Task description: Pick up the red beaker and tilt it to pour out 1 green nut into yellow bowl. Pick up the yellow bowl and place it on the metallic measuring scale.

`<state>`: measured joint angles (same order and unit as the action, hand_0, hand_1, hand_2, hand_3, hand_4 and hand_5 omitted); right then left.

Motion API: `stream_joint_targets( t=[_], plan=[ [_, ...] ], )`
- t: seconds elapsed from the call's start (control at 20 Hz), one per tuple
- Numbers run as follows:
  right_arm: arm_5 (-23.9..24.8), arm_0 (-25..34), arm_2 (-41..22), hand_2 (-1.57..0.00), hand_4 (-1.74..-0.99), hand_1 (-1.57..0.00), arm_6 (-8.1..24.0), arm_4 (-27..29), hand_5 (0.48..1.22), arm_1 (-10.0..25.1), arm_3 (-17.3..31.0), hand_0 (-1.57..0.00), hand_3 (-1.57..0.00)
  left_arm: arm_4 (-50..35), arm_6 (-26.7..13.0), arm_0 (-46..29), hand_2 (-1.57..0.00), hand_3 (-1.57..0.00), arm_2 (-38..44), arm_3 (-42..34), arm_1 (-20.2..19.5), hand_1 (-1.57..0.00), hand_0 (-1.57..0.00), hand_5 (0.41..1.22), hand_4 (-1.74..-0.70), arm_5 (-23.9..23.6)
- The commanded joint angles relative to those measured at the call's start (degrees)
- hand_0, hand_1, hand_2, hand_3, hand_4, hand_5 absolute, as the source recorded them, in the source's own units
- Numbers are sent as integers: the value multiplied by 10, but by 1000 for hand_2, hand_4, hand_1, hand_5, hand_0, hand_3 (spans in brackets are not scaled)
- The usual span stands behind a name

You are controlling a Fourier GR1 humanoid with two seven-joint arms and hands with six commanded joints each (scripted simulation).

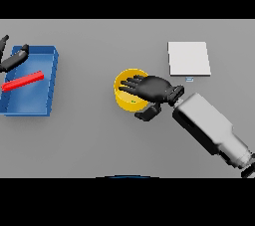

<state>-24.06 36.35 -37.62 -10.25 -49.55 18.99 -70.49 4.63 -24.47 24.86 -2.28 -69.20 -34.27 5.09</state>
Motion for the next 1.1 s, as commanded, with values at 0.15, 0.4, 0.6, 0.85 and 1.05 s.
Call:
stream_joint_targets(
  t=[0.15, 0.4, 0.6, 0.85, 1.05],
  plan=[
    [-18, 22, -17, 1, -1181, 1, -6, -8, 674, -9, 38, 1, 0, 1, 4, 8, 1, 1, -2, 13, 0, 1, 1, 703, -800, 7],
    [-20, 32, -20, -9, -1209, 1, 5, -13, 732, -20, 65, 1, -41, 5, 3, 3, 1, 1, -3, 5, -3, 1, 1, 713, -789, 4],
    [-10, 35, -25, -349, -1363, -407, -15, -17, 957, -22, 79, -455, -322, 4, 0, 3, 1, 1, -2, 4, -8, 1, 1, 710, -789, 9],
    [-30, 38, -27, -1129, -1611, -1189, -20, -8, 1135, -16, 64, -1205, -969, 3, 5, 1, 1, 1, 0, 4, -7, 1, 1, 709, -785, 5],
    [-52, 32, -24, -1323, -1688, -1415, 0, 4, 1186, -9, 46, -1421, -1130, 7, 3, 7, 1, 1, -2, 10, -8, 1, 1, 710, -782, 8]
  ],
)
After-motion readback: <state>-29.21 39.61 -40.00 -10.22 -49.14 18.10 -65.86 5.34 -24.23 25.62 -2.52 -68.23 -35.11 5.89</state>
